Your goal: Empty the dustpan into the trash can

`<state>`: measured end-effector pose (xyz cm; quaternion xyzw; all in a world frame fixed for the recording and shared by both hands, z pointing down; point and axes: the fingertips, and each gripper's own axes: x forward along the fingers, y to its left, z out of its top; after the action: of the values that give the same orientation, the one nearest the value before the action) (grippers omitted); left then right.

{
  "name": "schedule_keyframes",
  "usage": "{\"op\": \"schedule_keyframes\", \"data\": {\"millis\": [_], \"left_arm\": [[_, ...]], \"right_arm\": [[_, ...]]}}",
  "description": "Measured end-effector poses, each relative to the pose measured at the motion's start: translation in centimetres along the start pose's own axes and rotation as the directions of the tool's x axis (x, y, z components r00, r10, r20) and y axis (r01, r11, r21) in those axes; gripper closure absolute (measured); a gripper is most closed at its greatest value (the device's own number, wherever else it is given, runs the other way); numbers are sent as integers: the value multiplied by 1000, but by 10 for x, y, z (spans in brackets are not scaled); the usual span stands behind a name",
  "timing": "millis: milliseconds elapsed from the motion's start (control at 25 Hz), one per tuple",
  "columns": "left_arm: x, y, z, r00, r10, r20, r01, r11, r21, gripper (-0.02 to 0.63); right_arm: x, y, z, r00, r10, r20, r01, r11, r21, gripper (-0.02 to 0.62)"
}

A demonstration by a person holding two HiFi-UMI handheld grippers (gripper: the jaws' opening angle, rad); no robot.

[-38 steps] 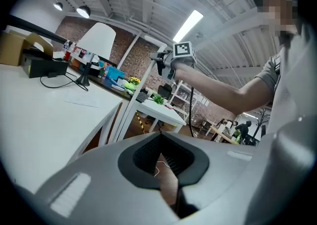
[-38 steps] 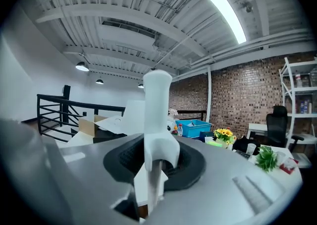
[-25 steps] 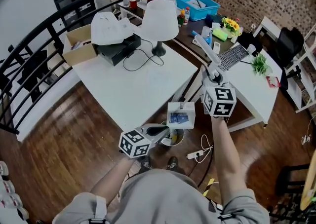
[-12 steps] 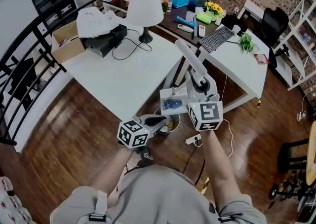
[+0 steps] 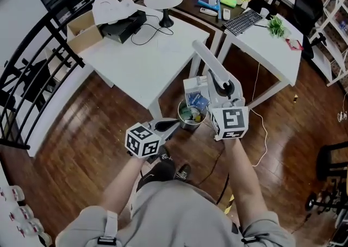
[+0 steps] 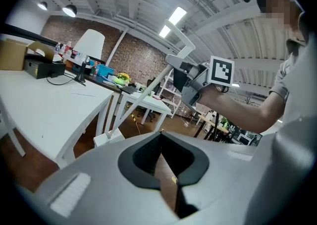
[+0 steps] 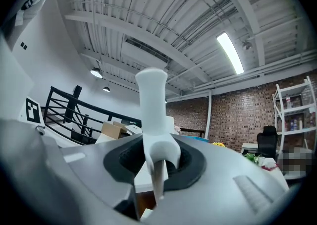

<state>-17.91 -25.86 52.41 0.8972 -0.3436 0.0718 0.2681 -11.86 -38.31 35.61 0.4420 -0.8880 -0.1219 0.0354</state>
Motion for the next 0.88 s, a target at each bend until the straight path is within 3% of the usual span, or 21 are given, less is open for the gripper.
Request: {"op": "schedule_keyframes", "data": {"millis": [320, 520, 880], "left_arm": [[-60, -11, -11, 999, -24, 36, 24, 1000, 4, 600], [-95, -5, -28, 997, -72, -3, 73, 997, 9, 601], [-138, -11, -44, 992, -121, -21, 122, 992, 40, 600]], "right_arm": [[-33, 26, -6, 995, -64, -83, 62, 998, -26, 523], [-56, 55, -11, 984, -139, -116, 134, 990, -45, 523], [-83, 97, -26, 965, -195, -176, 191, 981, -42, 522]]}}
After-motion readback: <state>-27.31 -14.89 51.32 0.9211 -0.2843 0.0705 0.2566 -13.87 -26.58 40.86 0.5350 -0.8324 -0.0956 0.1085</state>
